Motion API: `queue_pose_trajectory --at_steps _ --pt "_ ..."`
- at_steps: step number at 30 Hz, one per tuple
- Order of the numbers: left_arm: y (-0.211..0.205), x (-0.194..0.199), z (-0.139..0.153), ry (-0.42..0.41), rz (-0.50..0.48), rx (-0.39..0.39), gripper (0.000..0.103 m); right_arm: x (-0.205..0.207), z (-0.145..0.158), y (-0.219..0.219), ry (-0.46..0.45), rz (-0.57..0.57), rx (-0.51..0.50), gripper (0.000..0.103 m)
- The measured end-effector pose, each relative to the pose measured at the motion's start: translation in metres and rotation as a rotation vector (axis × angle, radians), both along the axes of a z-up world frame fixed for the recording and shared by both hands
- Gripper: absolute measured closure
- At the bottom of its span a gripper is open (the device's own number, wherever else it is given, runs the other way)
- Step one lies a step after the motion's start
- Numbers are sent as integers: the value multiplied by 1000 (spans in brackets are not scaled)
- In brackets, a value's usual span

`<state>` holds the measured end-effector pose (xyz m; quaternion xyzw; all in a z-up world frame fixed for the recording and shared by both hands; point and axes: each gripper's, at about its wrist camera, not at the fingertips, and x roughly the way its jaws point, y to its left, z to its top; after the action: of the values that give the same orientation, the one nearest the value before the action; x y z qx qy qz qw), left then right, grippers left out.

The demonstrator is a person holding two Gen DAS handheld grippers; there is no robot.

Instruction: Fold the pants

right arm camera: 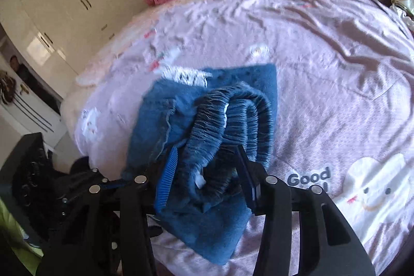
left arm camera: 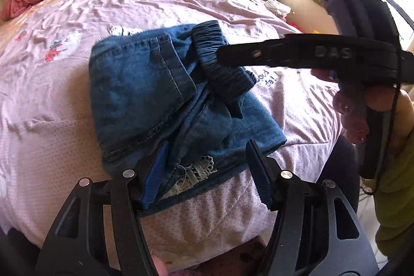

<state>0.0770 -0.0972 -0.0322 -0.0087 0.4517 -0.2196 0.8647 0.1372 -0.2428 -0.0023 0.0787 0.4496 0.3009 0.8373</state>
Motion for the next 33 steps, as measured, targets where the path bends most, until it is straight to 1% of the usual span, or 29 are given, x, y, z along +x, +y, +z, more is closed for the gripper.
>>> queue_pose_trajectory --at_steps 3,9,10,13,16,18,21,31,33 --pt "5 -3 11 -20 18 3 45 -6 13 -8 -28 -21 19 55" --pt "18 -3 31 -65 65 12 41 -18 33 -20 -83 -56 39 51" --pt "20 -3 34 -69 69 11 41 -20 36 -22 -92 -62 40 49" --pt "23 -3 41 -87 80 13 37 -25 44 -25 -115 -71 42 46" --pt "24 -1 46 -97 83 11 36 -30 51 -28 -137 -90 31 43" --pt "24 -1 50 -103 80 14 36 -33 55 -30 -158 -113 7 41" --pt "24 -2 54 -114 80 10 35 -36 58 -35 -172 -135 -9 37" --pt "26 -1 63 -145 90 22 29 -44 60 -46 -195 -176 -19 33" --pt "27 0 62 -149 96 30 25 -45 59 -46 -195 -179 -20 31"
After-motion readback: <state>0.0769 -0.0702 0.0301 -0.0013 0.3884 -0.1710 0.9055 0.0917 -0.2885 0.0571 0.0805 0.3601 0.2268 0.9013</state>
